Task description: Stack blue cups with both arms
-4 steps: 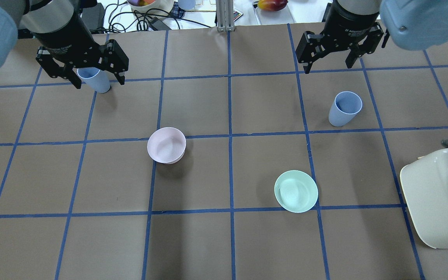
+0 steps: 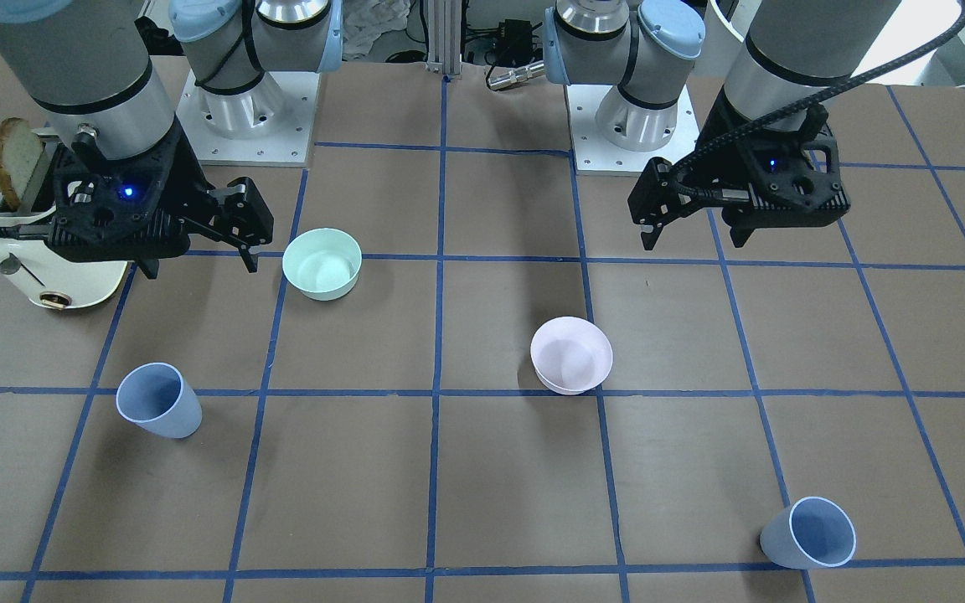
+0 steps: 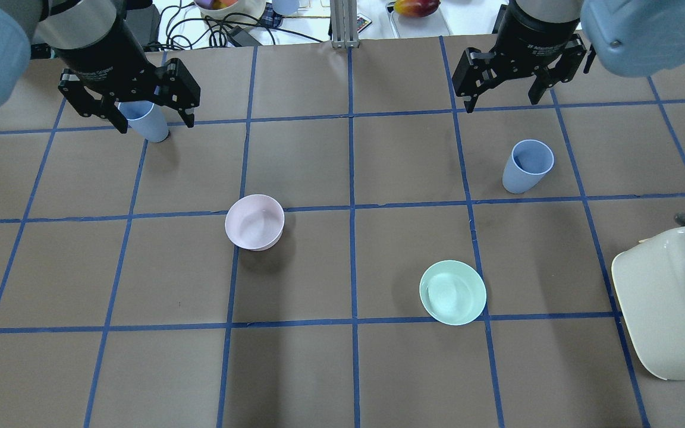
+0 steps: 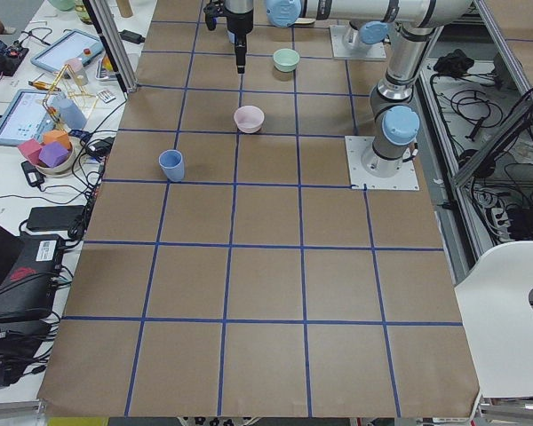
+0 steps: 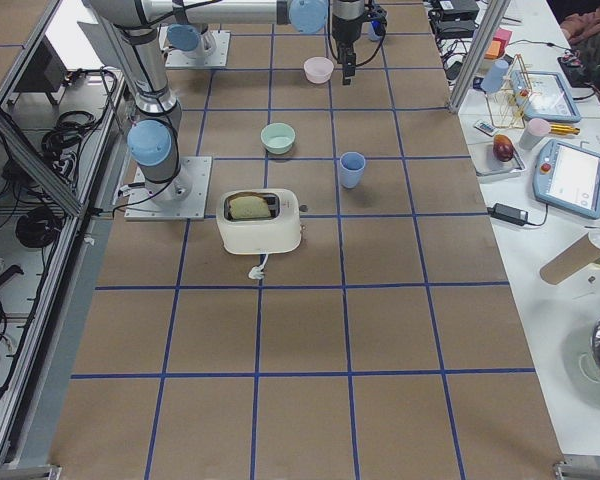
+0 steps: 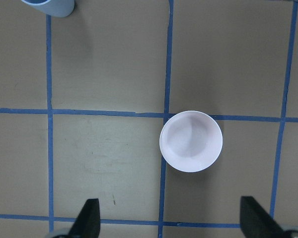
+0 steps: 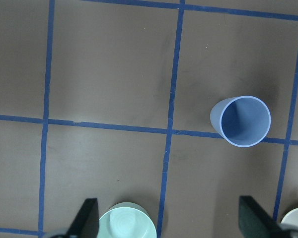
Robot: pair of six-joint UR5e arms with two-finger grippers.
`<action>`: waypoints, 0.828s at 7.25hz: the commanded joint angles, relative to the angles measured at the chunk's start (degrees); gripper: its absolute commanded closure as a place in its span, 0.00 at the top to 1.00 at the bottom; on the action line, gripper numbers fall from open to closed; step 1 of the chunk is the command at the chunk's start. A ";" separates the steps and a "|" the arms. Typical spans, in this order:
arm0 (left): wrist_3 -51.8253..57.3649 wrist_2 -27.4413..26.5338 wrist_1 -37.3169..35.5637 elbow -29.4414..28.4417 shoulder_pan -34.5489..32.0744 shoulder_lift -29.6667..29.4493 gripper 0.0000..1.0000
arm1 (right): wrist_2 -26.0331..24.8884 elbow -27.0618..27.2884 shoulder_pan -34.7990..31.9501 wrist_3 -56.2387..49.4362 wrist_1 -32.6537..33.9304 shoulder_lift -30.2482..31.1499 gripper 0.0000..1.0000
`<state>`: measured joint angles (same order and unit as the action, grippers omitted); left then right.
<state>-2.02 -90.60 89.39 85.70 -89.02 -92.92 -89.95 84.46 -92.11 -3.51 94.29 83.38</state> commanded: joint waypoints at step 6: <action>9.26 -0.36 -9.76 -7.78 2.44 -14.42 1.00 | 0.13 -1.93 8.59 -3.06 -0.16 -2.32 1.00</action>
<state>2.89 -90.63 81.91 81.93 -87.39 -100.93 -89.83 82.71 -86.55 -4.97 93.72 83.02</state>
